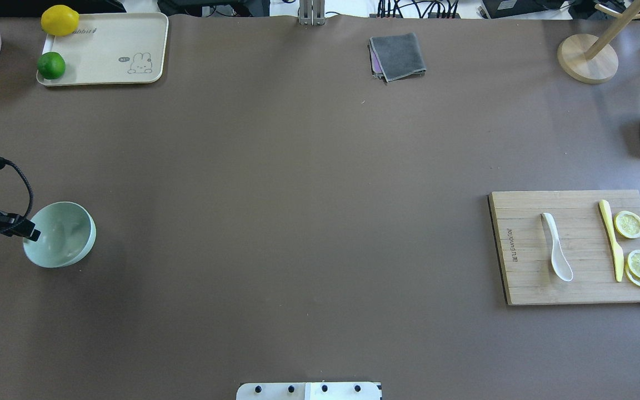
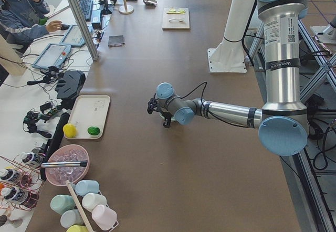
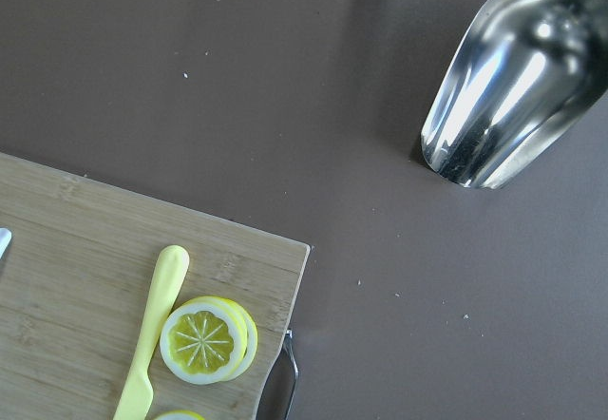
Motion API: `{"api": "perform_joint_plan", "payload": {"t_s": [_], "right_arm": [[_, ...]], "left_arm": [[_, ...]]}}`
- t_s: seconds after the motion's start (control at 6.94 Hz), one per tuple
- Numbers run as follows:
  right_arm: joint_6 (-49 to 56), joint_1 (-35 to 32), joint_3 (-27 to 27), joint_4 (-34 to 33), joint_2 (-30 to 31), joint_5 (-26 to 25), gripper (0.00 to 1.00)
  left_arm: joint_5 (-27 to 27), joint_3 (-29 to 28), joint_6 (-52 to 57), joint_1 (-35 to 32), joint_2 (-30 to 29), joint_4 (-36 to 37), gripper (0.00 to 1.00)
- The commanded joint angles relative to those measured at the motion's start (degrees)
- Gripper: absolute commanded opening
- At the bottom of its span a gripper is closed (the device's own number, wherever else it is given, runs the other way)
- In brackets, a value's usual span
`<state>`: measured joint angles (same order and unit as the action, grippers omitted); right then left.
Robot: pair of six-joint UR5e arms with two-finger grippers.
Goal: Place spoon in bowl
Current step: 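Reach the left gripper down to the rim of the pale green bowl, then slide the bowl to table center with left gripper while right reaches for spoon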
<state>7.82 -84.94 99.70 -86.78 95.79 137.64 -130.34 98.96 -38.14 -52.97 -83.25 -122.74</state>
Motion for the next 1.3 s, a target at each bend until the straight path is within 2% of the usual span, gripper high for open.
{"api": "perform_joint_plan", "payload": {"t_s": [0.0, 0.14, 0.43, 0.58, 0.72, 0.86, 1.01, 1.15], "right_arm": [[0.0, 0.1, -0.3, 0.0, -0.1, 0.0, 1.0], [-0.1, 0.1, -0.2, 0.0, -0.1, 0.1, 1.0], [-0.1, 0.1, -0.1, 0.0, -0.2, 0.1, 1.0], [-2.1, 0.4, 0.1, 0.0, -0.9, 0.2, 1.0], [-9.2, 2.9, 1.7, 1.3, -1.1, 0.3, 1.0], [-19.8, 7.1, 1.8, 7.7, -1.1, 0.3, 0.99], [-31.7, 11.7, 1.6, 14.9, -1.0, -0.5, 0.98], [-40.0, 15.7, 1.6, 20.5, -1.0, -2.0, 0.98]], "left_arm": [[0.0, -0.1, 0.0, 0.3, -0.2, 0.0, 0.2], [0.0, -0.1, -0.1, 0.2, -0.3, 0.0, 0.01], [0.0, 1.6, -0.4, 0.1, -1.0, 0.0, 0.0], [0.0, 4.5, -3.7, 0.1, -1.6, 0.5, 0.0], [0.1, 5.9, -12.3, 0.2, -5.0, 0.7, 0.0], [0.2, 6.3, -17.5, 1.8, -8.7, 2.5, 0.0], [1.9, 7.6, -21.2, 4.8, -13.1, 8.5, 0.0], [6.5, 8.5, -22.7, 7.2, -19.1, 16.4, 0.0]]}}
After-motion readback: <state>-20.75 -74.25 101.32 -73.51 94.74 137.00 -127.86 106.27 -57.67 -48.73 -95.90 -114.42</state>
